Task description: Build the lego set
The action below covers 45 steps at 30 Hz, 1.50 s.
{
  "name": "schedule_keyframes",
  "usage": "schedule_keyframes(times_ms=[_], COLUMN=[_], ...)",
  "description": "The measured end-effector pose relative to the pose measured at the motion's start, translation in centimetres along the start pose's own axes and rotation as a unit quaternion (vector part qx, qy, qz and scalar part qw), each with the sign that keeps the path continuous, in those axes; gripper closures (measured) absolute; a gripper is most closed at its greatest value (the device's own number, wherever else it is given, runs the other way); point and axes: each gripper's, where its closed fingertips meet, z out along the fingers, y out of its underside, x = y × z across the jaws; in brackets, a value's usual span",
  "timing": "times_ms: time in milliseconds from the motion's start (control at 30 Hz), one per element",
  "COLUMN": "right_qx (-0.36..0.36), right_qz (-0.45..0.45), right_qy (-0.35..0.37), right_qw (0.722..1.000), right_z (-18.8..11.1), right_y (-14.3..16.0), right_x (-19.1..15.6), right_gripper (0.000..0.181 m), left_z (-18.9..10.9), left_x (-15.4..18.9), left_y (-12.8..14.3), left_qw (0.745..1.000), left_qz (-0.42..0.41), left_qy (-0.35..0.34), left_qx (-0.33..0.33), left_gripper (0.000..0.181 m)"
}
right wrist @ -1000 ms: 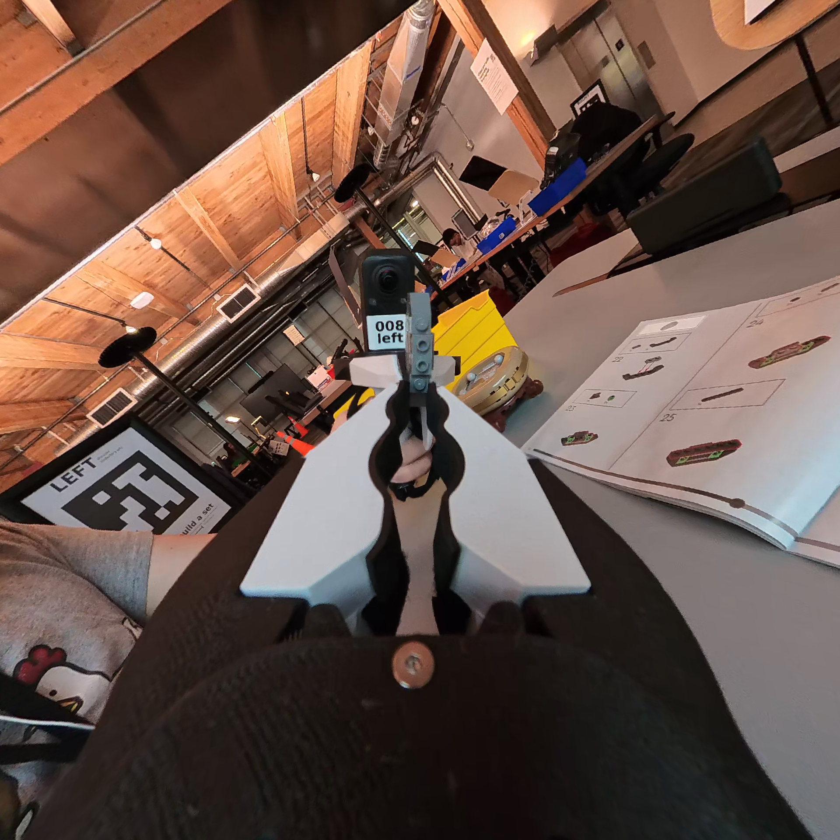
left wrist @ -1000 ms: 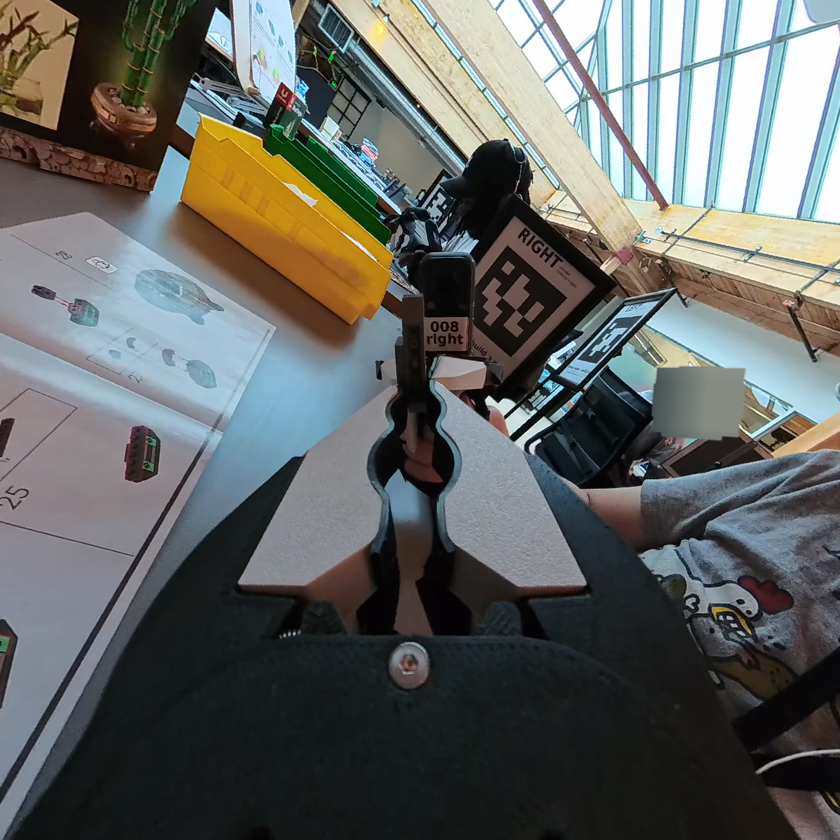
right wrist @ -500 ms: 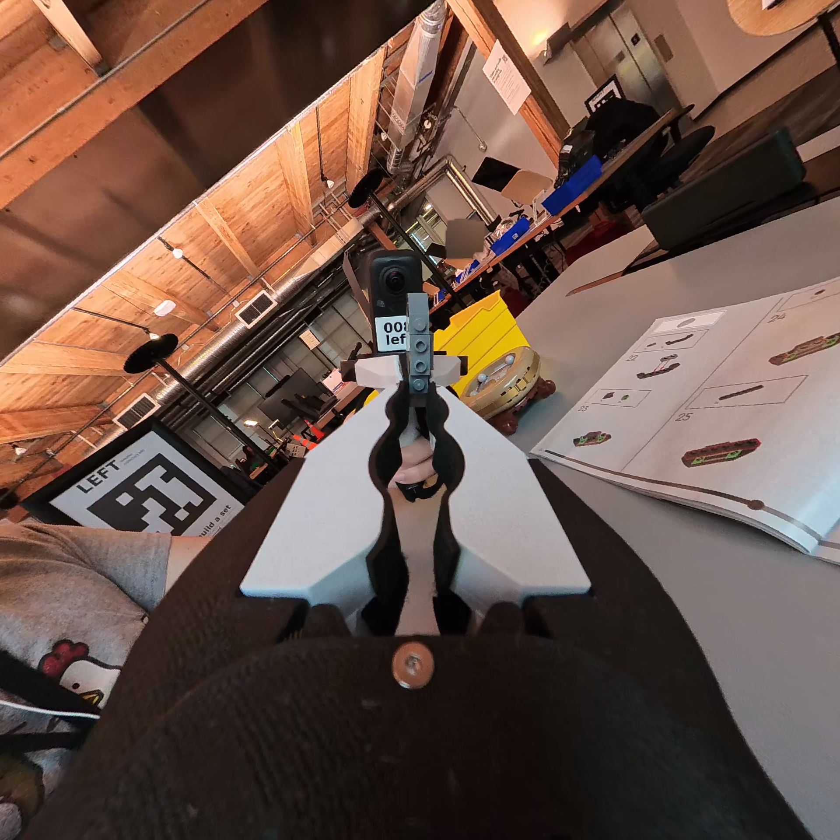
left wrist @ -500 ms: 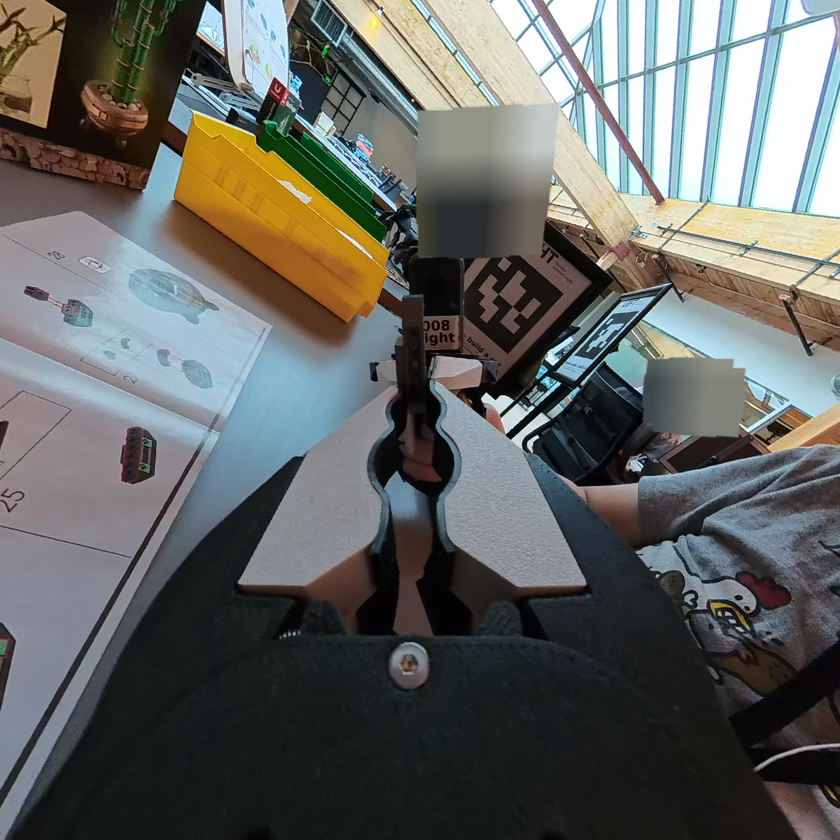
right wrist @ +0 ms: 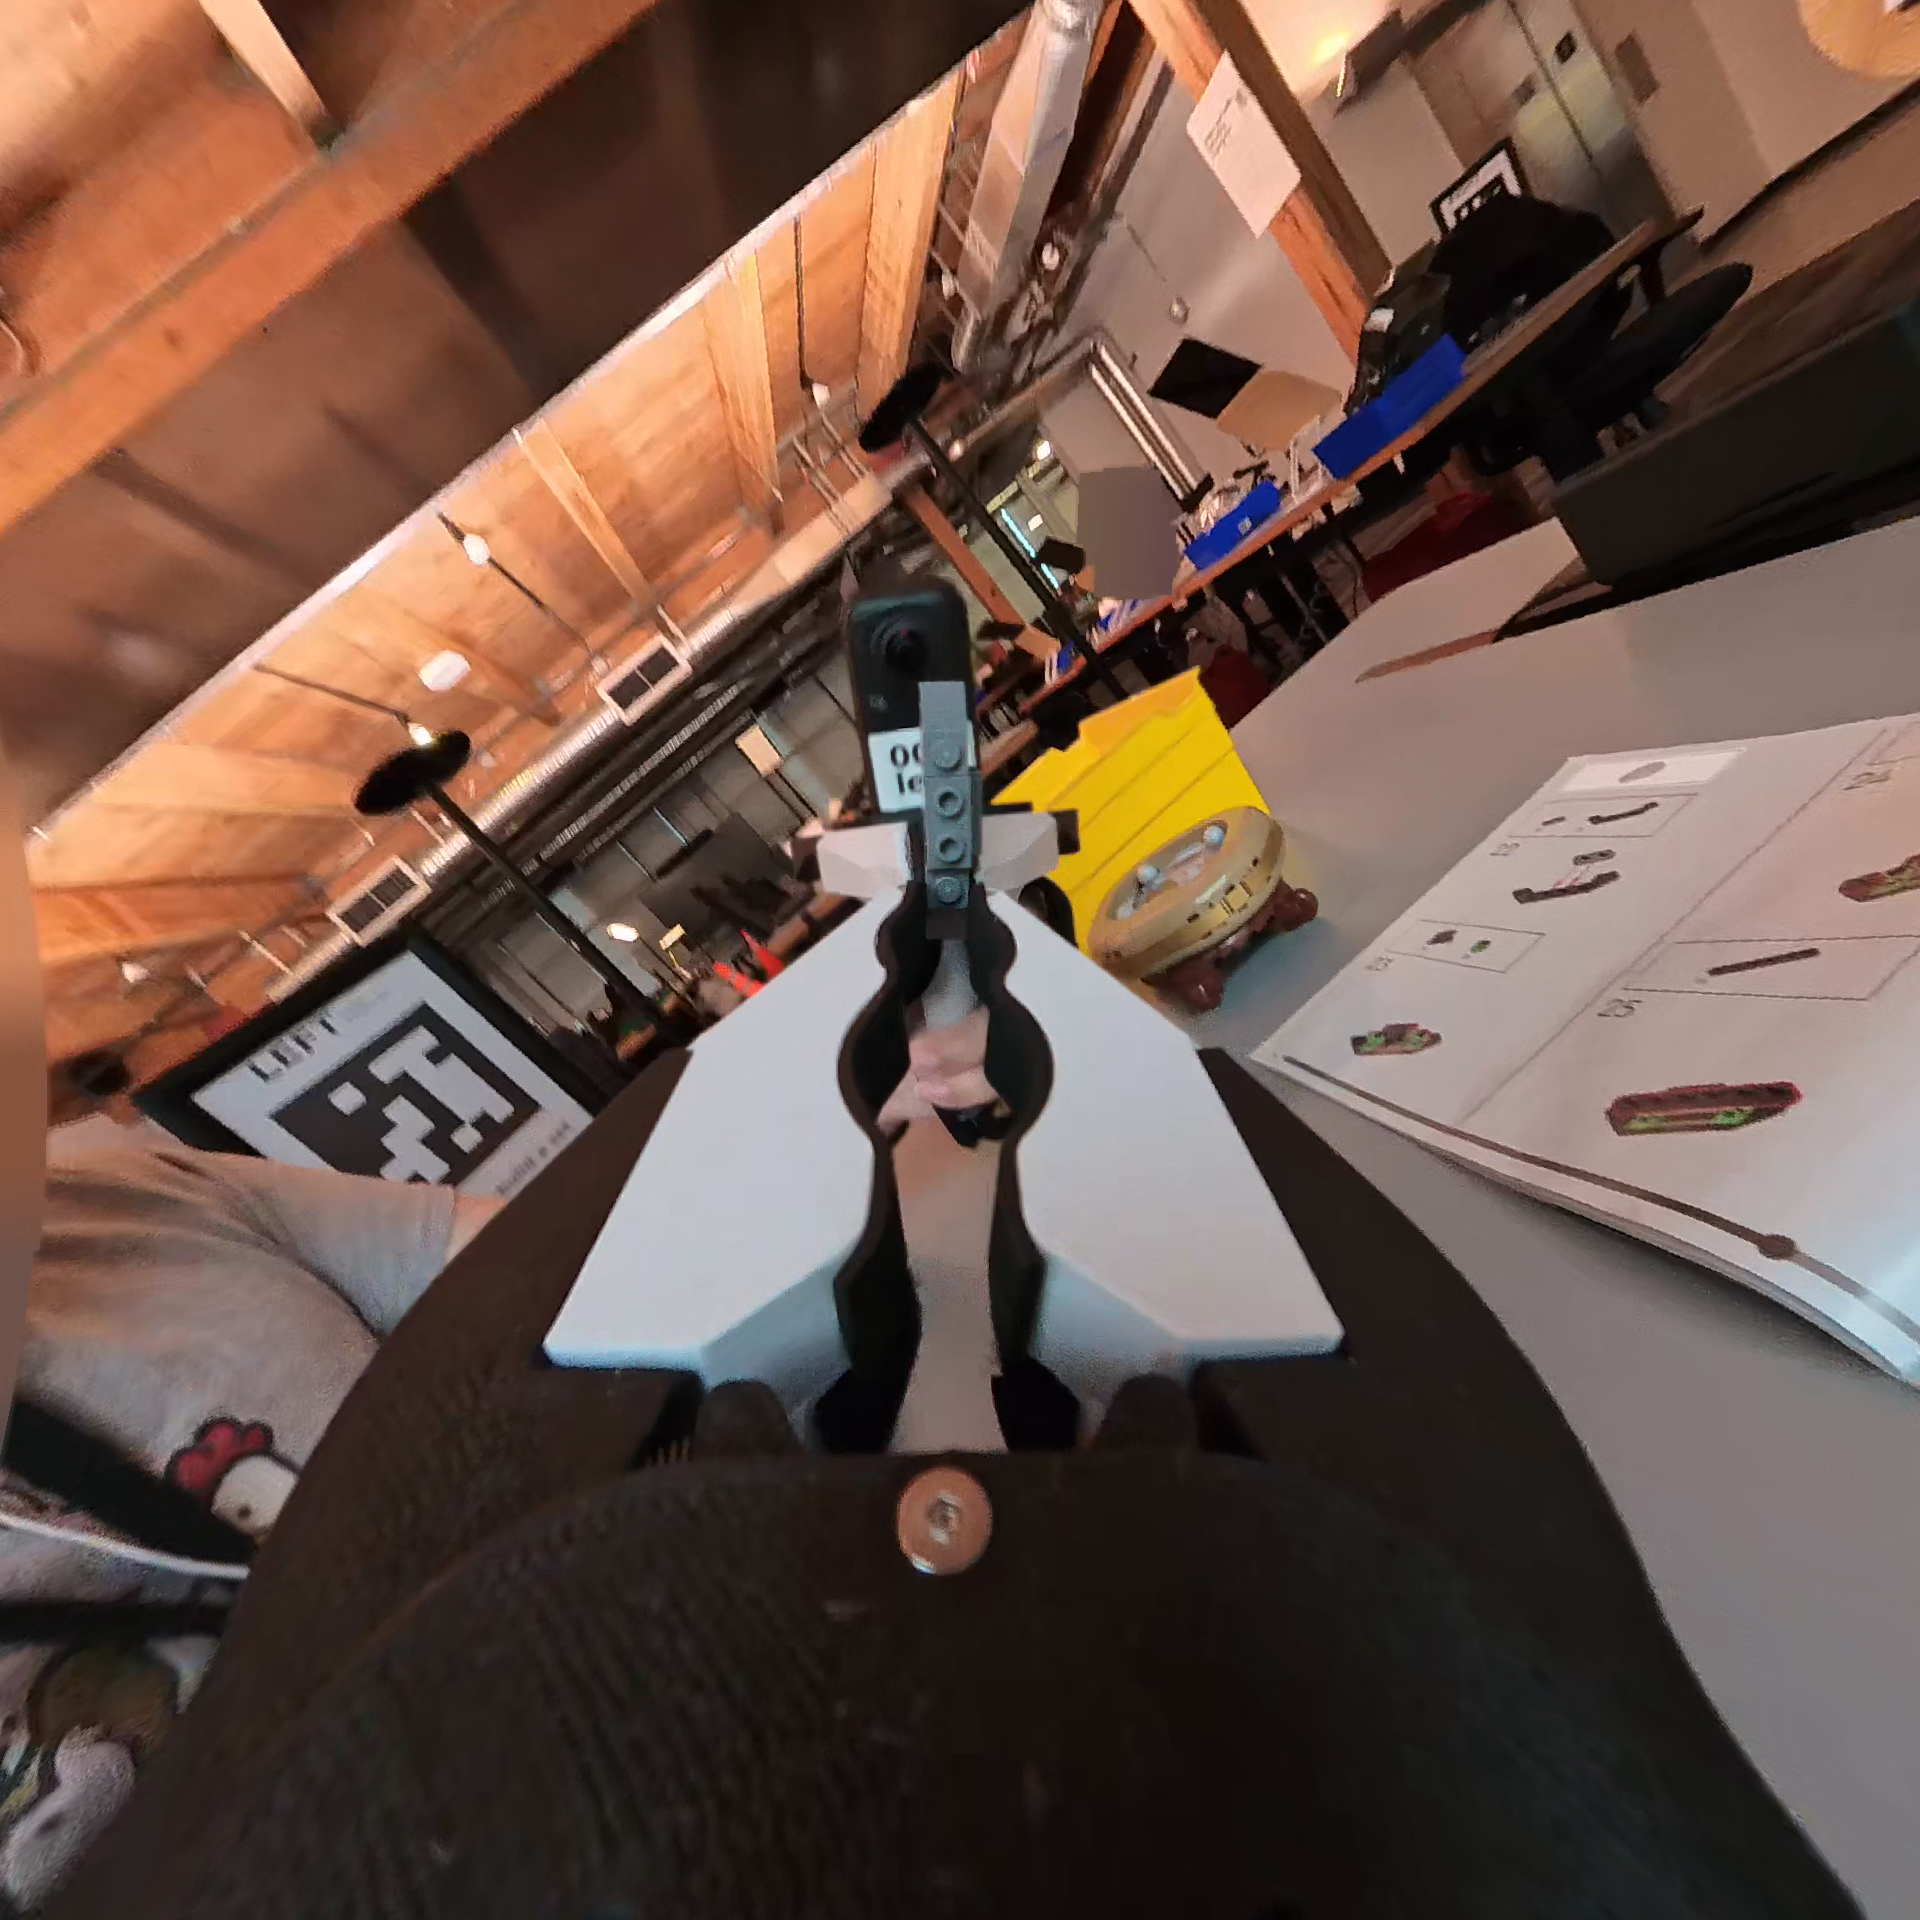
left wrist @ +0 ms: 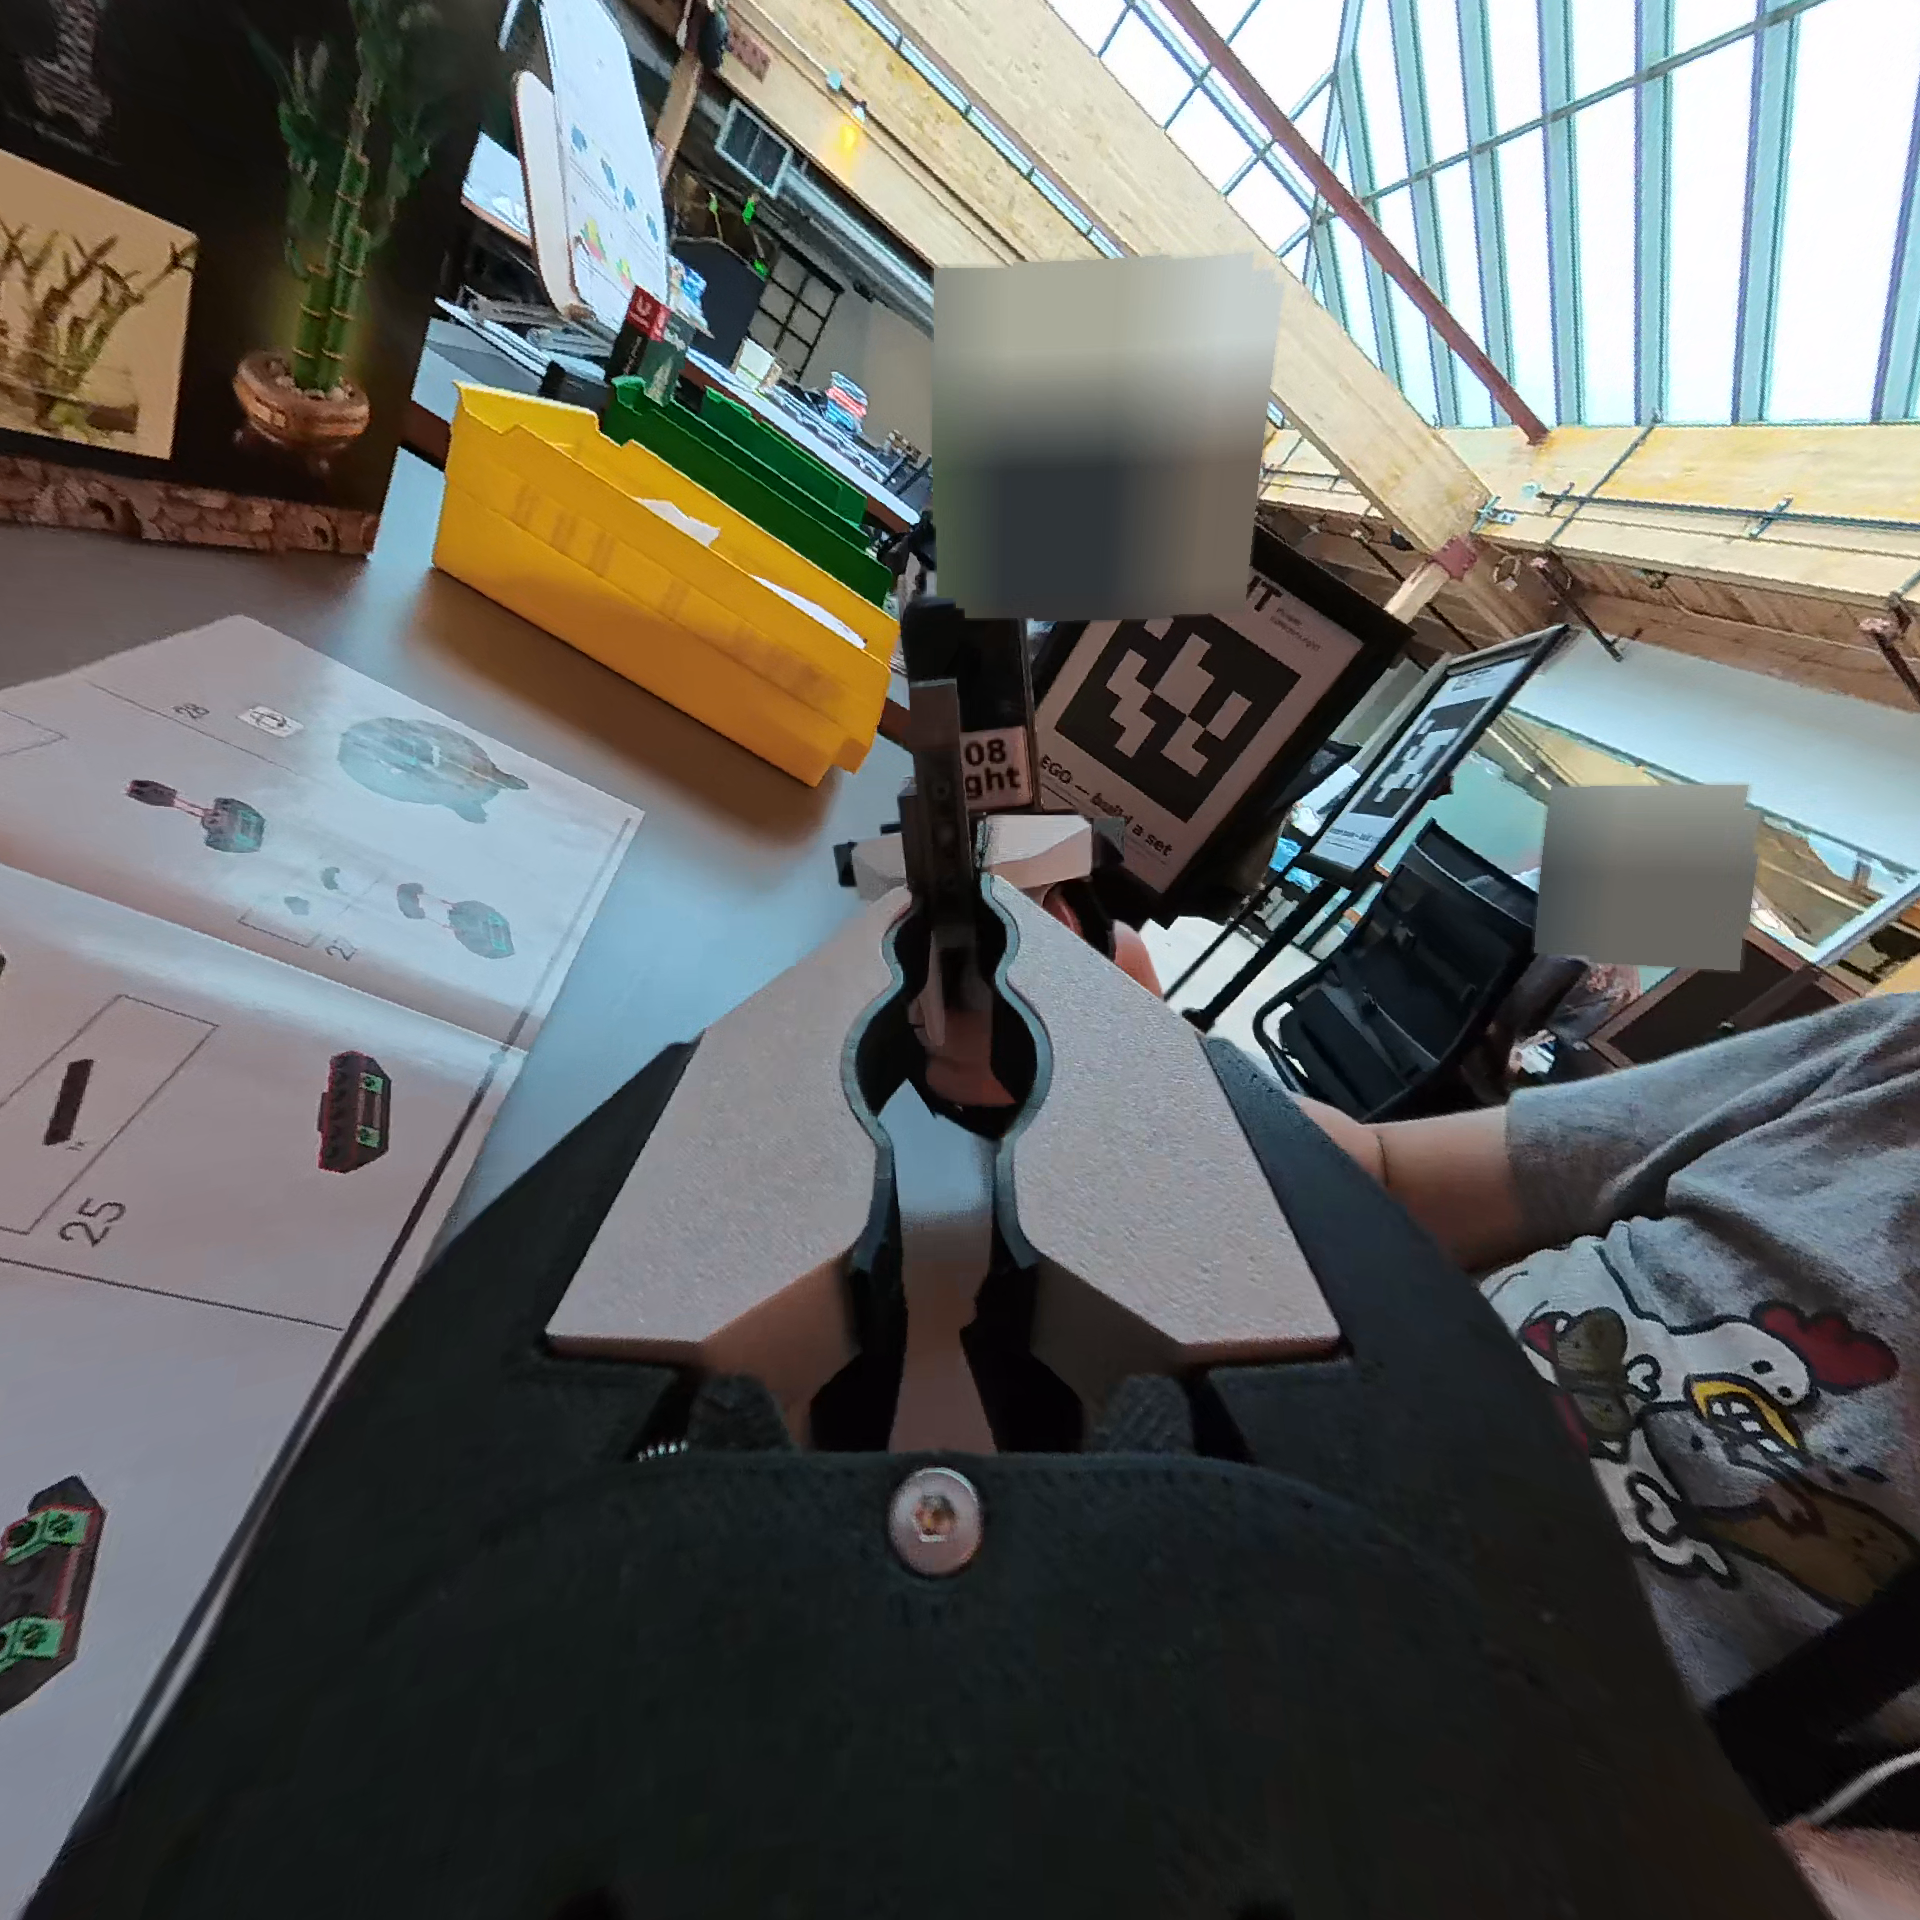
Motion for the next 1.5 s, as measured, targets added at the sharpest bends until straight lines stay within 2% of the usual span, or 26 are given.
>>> schedule_keyframes(times_ms=[167, 233, 333, 467, 567, 700, 800, 833, 867, 900, 967, 1067, 1133, 1200, 1500], right_qx=[-0.082, -0.122, -0.179, -0.231, -0.286, -0.317, -0.322, -0.300, -0.262, -0.233, -0.191, -0.192, -0.207, -0.209, -0.235], right_qz=[-0.016, -0.010, -0.017, -0.009, -0.006, -0.010, -0.036, -0.073, -0.131, -0.210, -0.360, -0.472, -0.525, -0.550, -0.514], right_qy=[0.027, 0.019, 0.034, 0.021, 0.017, 0.003, -0.007, 0.000, 0.021, 0.041, 0.095, 0.163, 0.222, 0.255, 0.278], right_qw=[0.996, 0.992, 0.983, 0.973, 0.958, 0.948, 0.946, 0.951, 0.956, 0.949, 0.908, 0.845, 0.795, 0.767, 0.777], right_z=[-1.0, -1.3, -1.9, -2.1, -2.2, -2.0, -1.9, -1.4, -0.8, -0.6, -0.4, 0.8, 1.4, 1.8, 1.6], right_y=[1.1, 1.6, 2.4, 3.6, 4.9, 5.0, 4.7, 3.8, 2.6, 1.7, 0.2, 0.1, 0.1, 0.0, 0.7], right_x=[0.7, 0.6, 1.1, 0.9, 1.0, 0.8, 0.8, 0.9, 1.2, 1.3, 1.2, 1.1, 2.0, 2.4, 3.3], right_gripper=[0.175, 0.175, 0.175, 0.175, 0.175, 0.175, 0.175, 0.171, 0.147, 0.129, 0.122, 0.113, 0.120, 0.148, 0.154], left_z=[0.2, 0.2, 0.0, -0.5, -0.2, 0.2, 0.3, 0.1, 0.0, -0.3, -0.8, -1.0, -0.9, -0.8, -0.7], left_x=[0.2, 0.2, -0.4, -1.0, -0.9, -0.4, -0.6, -0.8, -1.0, -1.2, -1.5, -1.7, -1.7, -1.6, -2.4], left_y=[1.6, 2.1, 2.0, 1.6, 2.5, 4.2, 4.2, 3.6, 2.8, 1.8, 0.0, -1.2, -1.4, -1.5, -0.8], left_qw=[0.997, 0.996, 0.996, 0.996, 0.994, 0.989, 0.989, 0.991, 0.994, 0.995, 0.994, 0.991, 0.992, 0.993, 0.993], left_qz=[-0.034, -0.044, -0.060, -0.062, -0.076, -0.066, -0.061, -0.064, -0.070, -0.080, -0.107, -0.117, -0.094, -0.074, -0.030], left_qy=[0.038, 0.047, 0.037, 0.028, 0.036, 0.044, 0.025, 0.018, 0.010, 0.003, -0.003, -0.011, -0.030, -0.046, -0.098], left_qx=[-0.054, -0.064, -0.060, -0.051, -0.074, -0.122, -0.130, -0.114, -0.089, -0.058, 0.011, 0.061, 0.073, 0.077, 0.054], left_gripper=[0.158, 0.159, 0.146, 0.146, 0.147, 0.169, 0.172, 0.172, 0.172, 0.172, 0.172, 0.173, 0.173, 0.173, 0.173])
